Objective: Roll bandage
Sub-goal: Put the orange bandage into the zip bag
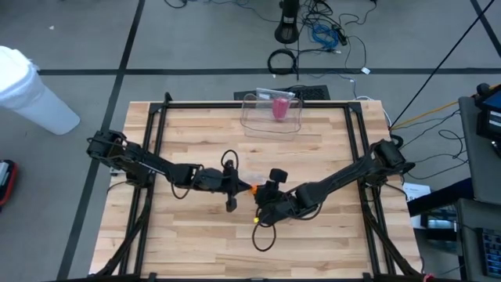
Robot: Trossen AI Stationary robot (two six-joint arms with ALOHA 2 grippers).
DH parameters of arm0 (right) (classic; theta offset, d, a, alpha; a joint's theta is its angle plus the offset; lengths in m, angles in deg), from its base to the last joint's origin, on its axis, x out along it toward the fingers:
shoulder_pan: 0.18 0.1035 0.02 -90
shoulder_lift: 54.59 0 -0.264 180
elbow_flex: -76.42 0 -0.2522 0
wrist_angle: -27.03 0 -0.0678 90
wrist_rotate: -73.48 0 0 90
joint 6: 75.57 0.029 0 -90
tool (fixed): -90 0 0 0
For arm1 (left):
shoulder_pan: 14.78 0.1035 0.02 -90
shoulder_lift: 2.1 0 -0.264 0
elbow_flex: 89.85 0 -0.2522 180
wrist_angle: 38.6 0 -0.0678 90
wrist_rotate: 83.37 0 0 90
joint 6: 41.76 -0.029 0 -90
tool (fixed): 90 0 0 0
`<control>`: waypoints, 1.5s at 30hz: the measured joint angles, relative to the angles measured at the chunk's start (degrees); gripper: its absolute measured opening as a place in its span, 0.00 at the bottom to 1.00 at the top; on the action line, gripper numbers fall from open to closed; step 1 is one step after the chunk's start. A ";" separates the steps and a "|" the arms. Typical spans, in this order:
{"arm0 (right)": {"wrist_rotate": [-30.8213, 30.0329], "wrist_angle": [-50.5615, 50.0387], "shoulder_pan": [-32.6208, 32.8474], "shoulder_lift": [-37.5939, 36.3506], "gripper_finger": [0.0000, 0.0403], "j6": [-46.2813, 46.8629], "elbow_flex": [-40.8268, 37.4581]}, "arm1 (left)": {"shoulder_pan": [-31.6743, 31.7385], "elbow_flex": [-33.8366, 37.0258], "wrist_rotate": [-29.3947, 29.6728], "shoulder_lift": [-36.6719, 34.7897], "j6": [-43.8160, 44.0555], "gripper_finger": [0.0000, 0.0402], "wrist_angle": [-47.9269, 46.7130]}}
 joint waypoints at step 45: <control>-6.07 -13.43 2.08 -2.20 0.03 3.04 0.02 | 0.28 -0.04 -8.83 0.00 3.13 0.00 11.23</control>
